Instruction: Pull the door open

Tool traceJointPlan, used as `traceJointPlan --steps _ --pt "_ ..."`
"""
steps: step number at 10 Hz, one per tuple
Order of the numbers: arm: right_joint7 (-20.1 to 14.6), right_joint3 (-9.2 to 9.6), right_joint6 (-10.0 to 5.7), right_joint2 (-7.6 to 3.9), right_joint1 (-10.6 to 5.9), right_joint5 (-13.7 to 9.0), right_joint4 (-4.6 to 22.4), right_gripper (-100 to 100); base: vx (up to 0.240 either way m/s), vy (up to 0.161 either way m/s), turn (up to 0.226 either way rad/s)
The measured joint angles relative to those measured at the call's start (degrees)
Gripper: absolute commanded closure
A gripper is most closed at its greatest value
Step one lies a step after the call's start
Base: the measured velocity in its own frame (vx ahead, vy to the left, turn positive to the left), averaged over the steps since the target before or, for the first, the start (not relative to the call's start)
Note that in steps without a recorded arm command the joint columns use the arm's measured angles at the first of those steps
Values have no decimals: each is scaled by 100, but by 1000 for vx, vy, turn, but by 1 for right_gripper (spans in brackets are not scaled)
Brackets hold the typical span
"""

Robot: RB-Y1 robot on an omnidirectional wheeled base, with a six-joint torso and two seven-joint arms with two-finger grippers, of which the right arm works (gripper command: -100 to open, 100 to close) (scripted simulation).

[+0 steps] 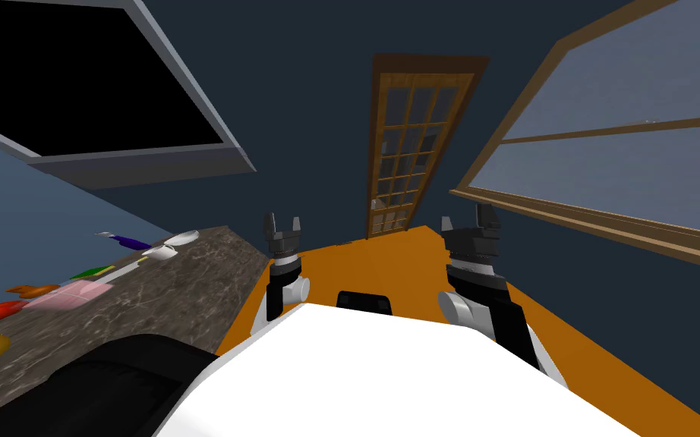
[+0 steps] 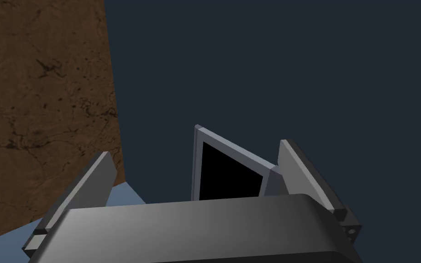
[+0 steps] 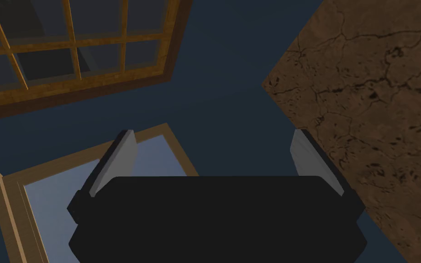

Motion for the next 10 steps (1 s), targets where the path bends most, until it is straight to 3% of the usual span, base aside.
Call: traceJointPlan --steps 5,10 --pt "348 -59 -171 -65 -121 178 479 -100 138 7 20" --pt "686 -133 -369 -117 -297 345 1016 -100 79 -4 19"
